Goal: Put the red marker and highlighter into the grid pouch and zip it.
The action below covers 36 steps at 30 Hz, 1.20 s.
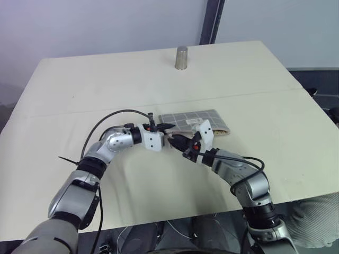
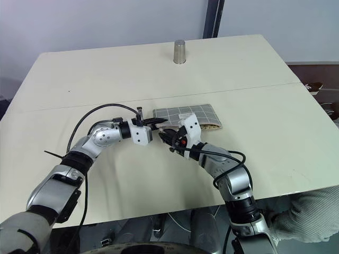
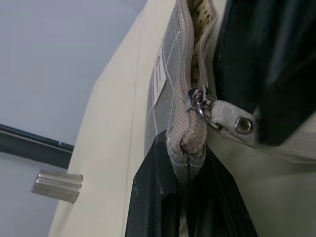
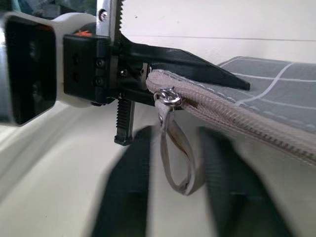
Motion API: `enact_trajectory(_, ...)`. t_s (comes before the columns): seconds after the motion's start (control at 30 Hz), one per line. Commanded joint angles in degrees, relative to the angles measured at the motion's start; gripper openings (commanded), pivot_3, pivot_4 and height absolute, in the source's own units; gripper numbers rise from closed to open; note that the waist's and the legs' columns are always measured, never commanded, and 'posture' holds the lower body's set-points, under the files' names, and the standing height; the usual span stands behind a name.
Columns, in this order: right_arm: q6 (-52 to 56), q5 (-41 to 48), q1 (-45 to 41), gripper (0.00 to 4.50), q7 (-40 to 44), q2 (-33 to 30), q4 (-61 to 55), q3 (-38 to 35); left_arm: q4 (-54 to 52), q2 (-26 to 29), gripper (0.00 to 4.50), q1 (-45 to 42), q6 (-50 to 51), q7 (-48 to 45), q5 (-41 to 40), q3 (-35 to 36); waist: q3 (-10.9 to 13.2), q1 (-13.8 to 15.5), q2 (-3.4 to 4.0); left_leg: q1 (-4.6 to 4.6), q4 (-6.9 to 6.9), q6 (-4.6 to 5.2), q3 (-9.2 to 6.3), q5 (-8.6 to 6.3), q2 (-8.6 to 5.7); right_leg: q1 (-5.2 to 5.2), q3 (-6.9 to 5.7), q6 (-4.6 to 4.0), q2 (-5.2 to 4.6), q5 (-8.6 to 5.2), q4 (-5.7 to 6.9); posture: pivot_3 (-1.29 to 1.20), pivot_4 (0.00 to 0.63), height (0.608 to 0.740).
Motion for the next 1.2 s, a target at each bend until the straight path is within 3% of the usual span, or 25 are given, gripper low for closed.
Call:
enact_trajectory(0.03, 0.41, 2.63, 0.01, 0.06, 0.84, -0.58, -2.71, -2.33, -1.95, 0.74, 0.0, -0.49, 0.01, 1.15, -0.53, -0.01, 0.0, 0.02, 0.0, 0.0, -0.01, 0.0, 0.0, 0.0, 0.0, 0.0, 0.0, 0.0, 0.0, 0.0, 0.0, 0.0, 0.15, 0.74)
enact_trajectory(0.37, -0.33, 3.37, 5.39, 0.06, 4.88, -15.44, -3.45, -13.48, -0.21, 2.86, 0.0, 0.18, 0.95, 0.61, -4.34, 2.09, 0.0, 0.15, -0.01, -0.01, 0.02, 0.0, 0.0, 0.0, -0.01, 0.02, -0.01, 0.0, -0.01, 0.0, -0.01, 0.0, 0.15, 0.74)
enact_trajectory(0.63, -4.16, 0.99, 10.38, 0.06, 7.69, -24.57, 0.1, -20.33, 1.5, 4.33, 0.0, 1.17, 4.26, -4.43, -14.16, 5.51, 0.0, 0.1, 0.0, -0.01, 0.01, 0.01, 0.03, 0.0, 0.01, 0.02, 0.0, 0.01, -0.03, 0.0, -0.01, 0.0, 0.15, 0.74)
enact_trajectory(0.73, -3.05, 3.93, 10.34, 0.06, 8.38, -23.75, -2.47, -20.43, 1.62, 4.3, 0.0, 1.19, 4.35, -5.39, -15.4, 6.0, 0.01, 0.05, -0.01, -0.01, 0.03, 0.02, 0.03, 0.0, 0.0, 0.04, 0.0, 0.01, -0.05, 0.0, -0.01, 0.0, 0.15, 0.74)
enact_trajectory(0.83, -0.84, 7.02, 8.03, 0.06, 7.05, -18.67, -5.99, -16.68, 1.4, 3.39, 0.0, 0.95, 4.1, -5.64, -15.51, 5.61, 0.01, -0.07, -0.01, -0.01, 0.05, 0.01, 0.04, 0.0, 0.05, 0.04, 0.0, 0.01, -0.04, 0.0, -0.01, 0.0, 0.15, 0.74)
enact_trajectory(0.97, -0.26, 7.64, 6.37, 1.85, 4.64, -13.72, -6.65, -14.39, 1.2, 2.86, 0.0, 0.79, 3.25, -5.4, -14.02, 5.41, 0.01, 0.08, -0.02, -0.01, 0.06, 0.01, 0.03, 0.01, 0.07, 0.04, 0.0, 0.01, -0.01, 0.0, 0.01, 0.0, 0.15, 0.74)
enact_trajectory(1.13, -0.47, 4.48, 2.48, 4.44, 0.06, -5.89, -3.28, -6.63, 0.86, 3.07, 0.0, 0.71, 1.82, -5.4, -13.39, 5.2, 0.02, -0.02, -0.04, -0.02, 0.05, 0.03, 0.03, -0.01, -0.04, 0.04, 0.01, 0.0, -0.08, 0.0, -0.04, 0.0, 0.15, 0.74)
enact_trajectory(1.2, -1.0, 3.89, 0.08, 4.44, -1.12, -3.6, -1.03, -6.0, 0.8, 3.13, 0.0, 0.71, 1.42, -5.42, -13.27, 5.22, 0.02, -0.03, -0.03, -0.02, 0.02, 0.02, 0.03, 0.0, -0.03, 0.0, 0.01, 0.0, -0.07, 0.0, -0.01, 0.0, 0.15, 0.74)
